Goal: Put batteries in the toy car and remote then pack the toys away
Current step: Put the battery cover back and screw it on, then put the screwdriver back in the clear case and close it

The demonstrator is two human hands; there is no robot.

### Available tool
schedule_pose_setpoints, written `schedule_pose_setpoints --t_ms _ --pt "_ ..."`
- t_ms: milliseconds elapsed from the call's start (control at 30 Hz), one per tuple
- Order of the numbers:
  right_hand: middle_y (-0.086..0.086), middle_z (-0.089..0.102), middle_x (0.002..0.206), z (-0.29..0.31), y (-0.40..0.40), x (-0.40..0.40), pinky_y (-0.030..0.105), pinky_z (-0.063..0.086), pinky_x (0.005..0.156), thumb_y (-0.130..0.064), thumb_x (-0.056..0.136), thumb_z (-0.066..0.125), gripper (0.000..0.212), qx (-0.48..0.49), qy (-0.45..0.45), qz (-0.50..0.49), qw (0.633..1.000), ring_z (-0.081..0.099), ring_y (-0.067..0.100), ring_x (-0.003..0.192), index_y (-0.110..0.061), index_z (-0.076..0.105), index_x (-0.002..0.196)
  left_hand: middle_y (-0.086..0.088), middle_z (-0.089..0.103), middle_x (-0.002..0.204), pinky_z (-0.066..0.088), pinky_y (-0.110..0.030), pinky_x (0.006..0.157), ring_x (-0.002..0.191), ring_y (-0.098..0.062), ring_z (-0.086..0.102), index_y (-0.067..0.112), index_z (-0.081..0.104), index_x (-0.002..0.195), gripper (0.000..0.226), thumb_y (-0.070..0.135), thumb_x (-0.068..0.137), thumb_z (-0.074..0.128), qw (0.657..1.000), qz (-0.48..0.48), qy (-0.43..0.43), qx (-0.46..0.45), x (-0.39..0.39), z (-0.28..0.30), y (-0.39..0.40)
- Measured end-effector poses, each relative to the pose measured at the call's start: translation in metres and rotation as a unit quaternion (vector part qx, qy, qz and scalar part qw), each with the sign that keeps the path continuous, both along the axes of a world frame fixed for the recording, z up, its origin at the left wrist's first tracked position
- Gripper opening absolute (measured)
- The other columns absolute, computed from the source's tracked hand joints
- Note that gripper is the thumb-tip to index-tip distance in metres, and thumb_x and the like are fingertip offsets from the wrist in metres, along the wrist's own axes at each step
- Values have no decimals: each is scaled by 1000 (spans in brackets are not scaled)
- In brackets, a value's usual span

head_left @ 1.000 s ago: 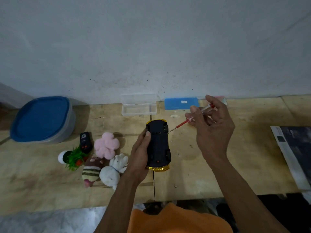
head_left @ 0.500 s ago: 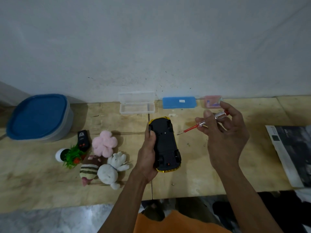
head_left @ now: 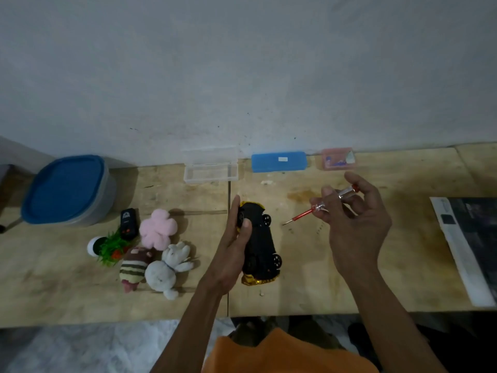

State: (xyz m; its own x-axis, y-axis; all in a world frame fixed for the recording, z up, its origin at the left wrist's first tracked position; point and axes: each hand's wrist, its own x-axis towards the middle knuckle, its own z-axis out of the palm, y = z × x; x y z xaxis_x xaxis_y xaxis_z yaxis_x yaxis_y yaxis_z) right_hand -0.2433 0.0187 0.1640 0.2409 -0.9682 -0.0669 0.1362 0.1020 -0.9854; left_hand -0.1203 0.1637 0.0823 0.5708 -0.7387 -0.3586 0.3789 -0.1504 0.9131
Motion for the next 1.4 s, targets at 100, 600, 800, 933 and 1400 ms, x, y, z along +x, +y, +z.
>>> schedule_pose_setpoints --t_ms 100,600,800,933,1400 --pt "13 73 94 -12 -14 -11 38 62 68 -7 89 71 36 27 -1 9 1000 75 30 77 -15 61 122 17 32 156 45 -23 104 140 -8 39 54 23 151 62 45 97 52 992 24 -92 83 -9 -4 -8" --pt "21 68 102 -83 -69 -46 40 61 66 -15 90 72 34 219 45 42 974 73 24 68 -19 58 121 -11 37 129 46 -46 80 116 -36 45 55 8 152 66 57 97 44 776 -76 -387 492 0 -86 -70" --pt "18 68 92 -95 -78 -35 36 60 63 -16 90 71 34 212 75 81 971 73 23 68 -19 57 121 -16 31 141 52 -47 84 126 -38 37 48 5 154 78 48 94 54 706 -127 -413 561 -4 -101 -91" --pt "15 69 88 -102 -76 -20 34 61 60 -15 91 70 32 204 99 110 968 73 26 71 -20 56 120 -14 31 138 52 -43 78 127 -36 36 47 4 153 84 45 92 61 686 -136 -427 573 -6 -105 -97" --pt "17 67 103 -103 -66 30 34 61 68 -5 94 63 46 229 121 183 948 75 21 80 -27 49 132 -7 29 144 52 -50 85 131 -33 35 42 12 155 72 67 94 41 748 -132 -418 499 11 -93 -72"
